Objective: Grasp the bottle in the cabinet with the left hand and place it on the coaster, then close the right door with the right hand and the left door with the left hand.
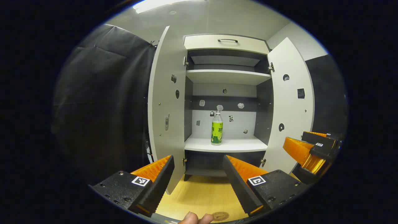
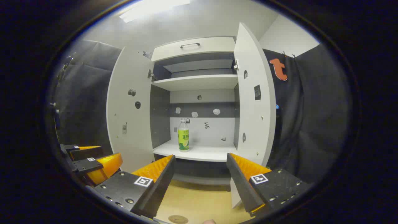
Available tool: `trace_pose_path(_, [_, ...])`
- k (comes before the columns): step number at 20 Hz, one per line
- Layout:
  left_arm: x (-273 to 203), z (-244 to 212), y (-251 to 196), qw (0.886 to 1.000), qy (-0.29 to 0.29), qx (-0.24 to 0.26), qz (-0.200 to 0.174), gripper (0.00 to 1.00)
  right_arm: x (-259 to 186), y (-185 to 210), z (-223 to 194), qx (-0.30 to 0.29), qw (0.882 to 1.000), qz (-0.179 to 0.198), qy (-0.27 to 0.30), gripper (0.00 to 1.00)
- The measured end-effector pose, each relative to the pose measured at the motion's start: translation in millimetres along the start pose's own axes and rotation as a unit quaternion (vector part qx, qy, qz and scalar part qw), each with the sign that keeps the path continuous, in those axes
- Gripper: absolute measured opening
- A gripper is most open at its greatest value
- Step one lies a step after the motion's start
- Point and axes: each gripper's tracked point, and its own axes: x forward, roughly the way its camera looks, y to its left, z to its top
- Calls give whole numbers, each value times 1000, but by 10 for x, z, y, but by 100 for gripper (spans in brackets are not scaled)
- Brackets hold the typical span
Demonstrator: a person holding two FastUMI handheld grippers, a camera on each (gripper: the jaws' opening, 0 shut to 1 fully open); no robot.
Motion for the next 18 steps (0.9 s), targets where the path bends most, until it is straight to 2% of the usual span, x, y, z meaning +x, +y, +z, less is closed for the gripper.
trace_pose_path(3, [69, 94, 39, 1000, 6, 2, -8, 99, 15, -9, 118, -10, 1000, -4, -15, 99])
trace_pose_path(5, [159, 193, 49, 1000, -11, 0, -15, 99, 8, -42, 209, -20, 999, -10, -30, 99])
trace_pose_path(6, [205, 201, 51, 1000, -15, 4, -22, 99, 17, -72, 237, -18, 999, -14, -39, 94])
trace_pose_path(7, [260, 203, 63, 999, -16, 12, -25, 99, 37, -71, 254, -15, 999, -11, -43, 99])
trace_pose_path(8, [317, 184, 104, 999, -14, 22, -22, 99, 81, -57, 209, -16, 999, -5, -35, 99])
trace_pose_path(9, [365, 182, 128, 999, -10, 28, -22, 99, 136, -75, 189, -21, 999, -10, -30, 98])
trace_pose_path(10, [393, 187, 115, 999, -10, 32, -28, 99, 170, -139, 176, -31, 999, -20, -24, 94])
trace_pose_path(11, [435, 207, 84, 999, -15, 31, -37, 98, 187, -196, 184, -36, 998, -34, -27, 99])
trace_pose_path(15, [618, 156, 48, 998, -7, 25, -56, 99, 272, -210, 235, -14, 998, -48, -34, 99])
trace_pose_path(18, [746, 179, 51, 998, -10, 28, -63, 99, 342, -276, 246, -19, 998, -58, -35, 99])
